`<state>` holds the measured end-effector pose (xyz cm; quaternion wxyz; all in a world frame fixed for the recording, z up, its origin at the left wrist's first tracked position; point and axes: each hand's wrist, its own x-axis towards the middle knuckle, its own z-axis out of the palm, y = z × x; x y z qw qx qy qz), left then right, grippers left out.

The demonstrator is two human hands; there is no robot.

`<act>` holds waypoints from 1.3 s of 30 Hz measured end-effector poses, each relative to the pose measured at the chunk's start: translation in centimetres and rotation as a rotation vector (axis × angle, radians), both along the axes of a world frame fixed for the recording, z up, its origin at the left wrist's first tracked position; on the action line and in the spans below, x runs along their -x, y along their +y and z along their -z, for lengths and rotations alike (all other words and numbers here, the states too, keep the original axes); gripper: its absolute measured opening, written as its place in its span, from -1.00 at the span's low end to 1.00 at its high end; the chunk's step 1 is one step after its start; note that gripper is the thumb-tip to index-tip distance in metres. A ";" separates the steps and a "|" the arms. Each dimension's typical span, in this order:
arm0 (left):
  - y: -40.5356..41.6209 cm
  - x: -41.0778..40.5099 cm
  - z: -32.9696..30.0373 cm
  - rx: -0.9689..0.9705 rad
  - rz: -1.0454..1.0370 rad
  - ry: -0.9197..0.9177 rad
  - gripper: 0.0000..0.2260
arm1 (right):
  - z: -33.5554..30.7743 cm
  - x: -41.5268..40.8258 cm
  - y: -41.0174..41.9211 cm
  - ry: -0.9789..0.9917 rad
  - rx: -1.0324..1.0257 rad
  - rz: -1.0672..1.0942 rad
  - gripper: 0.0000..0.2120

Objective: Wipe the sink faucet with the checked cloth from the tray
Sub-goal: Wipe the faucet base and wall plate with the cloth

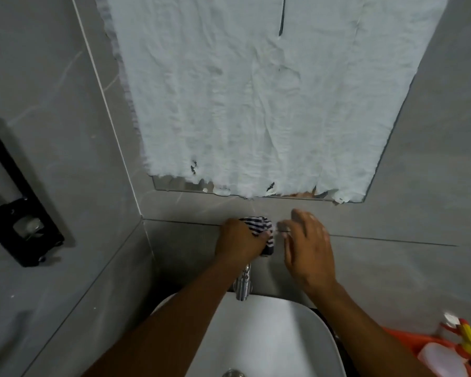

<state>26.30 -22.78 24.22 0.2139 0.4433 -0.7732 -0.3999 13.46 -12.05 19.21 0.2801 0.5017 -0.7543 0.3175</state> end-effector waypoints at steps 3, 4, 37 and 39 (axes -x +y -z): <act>-0.6 -0.2 0.4 -0.575 -0.072 0.296 -0.76 | 1.3 3.3 0.2 0.296 -0.151 0.019 -0.47; -0.9 -0.4 0.5 -0.668 -0.081 0.325 -0.77 | 1.8 4.3 0.1 0.353 -0.179 0.029 -0.41; 1.8 0.0 -0.8 -0.081 0.105 -0.298 -0.69 | 5.2 7.3 -2.8 0.548 -0.109 0.126 -0.20; 4.3 -1.7 1.4 0.097 -0.030 -0.373 -0.60 | 5.1 6.9 -2.7 0.514 -0.138 0.117 -0.22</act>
